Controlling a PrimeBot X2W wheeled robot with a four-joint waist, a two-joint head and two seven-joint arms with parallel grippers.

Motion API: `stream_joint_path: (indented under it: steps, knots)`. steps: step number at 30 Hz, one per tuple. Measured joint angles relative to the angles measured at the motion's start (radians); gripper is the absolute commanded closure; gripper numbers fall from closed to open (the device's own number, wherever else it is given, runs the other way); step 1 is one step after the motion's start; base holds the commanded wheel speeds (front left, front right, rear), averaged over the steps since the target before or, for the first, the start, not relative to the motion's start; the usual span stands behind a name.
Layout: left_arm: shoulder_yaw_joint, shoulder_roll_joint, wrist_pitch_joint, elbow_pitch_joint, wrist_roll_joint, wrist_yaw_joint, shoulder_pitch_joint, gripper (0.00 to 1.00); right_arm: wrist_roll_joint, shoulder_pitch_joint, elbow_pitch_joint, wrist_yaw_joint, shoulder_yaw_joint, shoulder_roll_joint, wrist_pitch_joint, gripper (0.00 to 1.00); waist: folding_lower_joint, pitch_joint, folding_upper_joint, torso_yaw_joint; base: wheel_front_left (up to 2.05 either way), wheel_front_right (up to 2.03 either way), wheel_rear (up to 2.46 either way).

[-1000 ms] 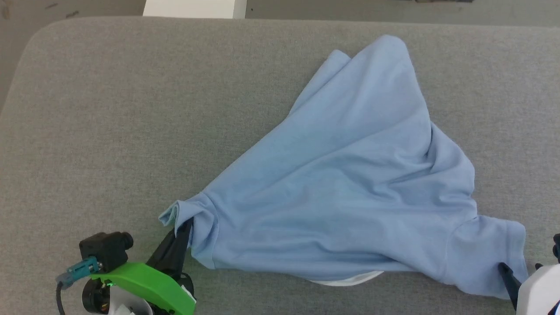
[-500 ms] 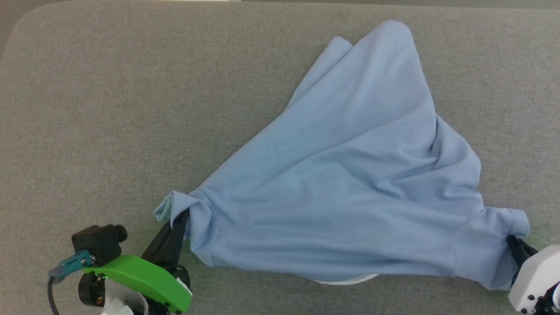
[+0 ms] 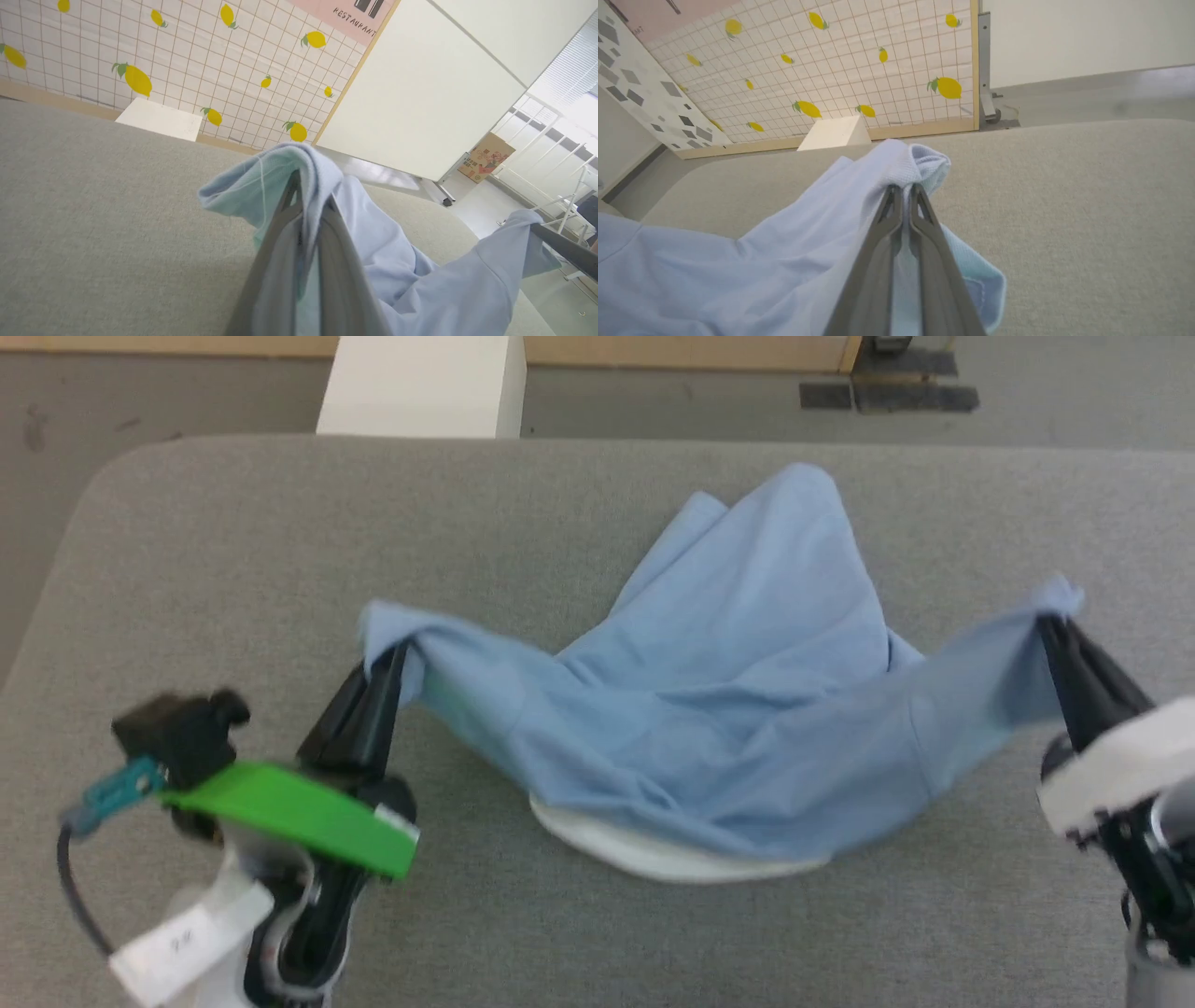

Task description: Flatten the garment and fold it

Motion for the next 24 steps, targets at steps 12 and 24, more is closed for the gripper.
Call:
stream_joint_path:
  steps: [12,24]
  knots:
    - [-0.029,-0.013,0.117,0.238,0.029,0.023,-0.540,1.00,-0.080,-0.487,0.187,0.000,0.124,-0.039,-0.022,1.00,0.0000,-0.133,0.0000,0.003,0.00,0.00,0.00]
    - [-0.031,0.032,0.134,0.638,0.128,0.043,-0.933,1.00,-0.243,-0.910,0.642,0.000,0.114,-0.027,-0.094,1.00,0.0000,-0.156,0.0000,-0.038,0.00,0.00,0.00]
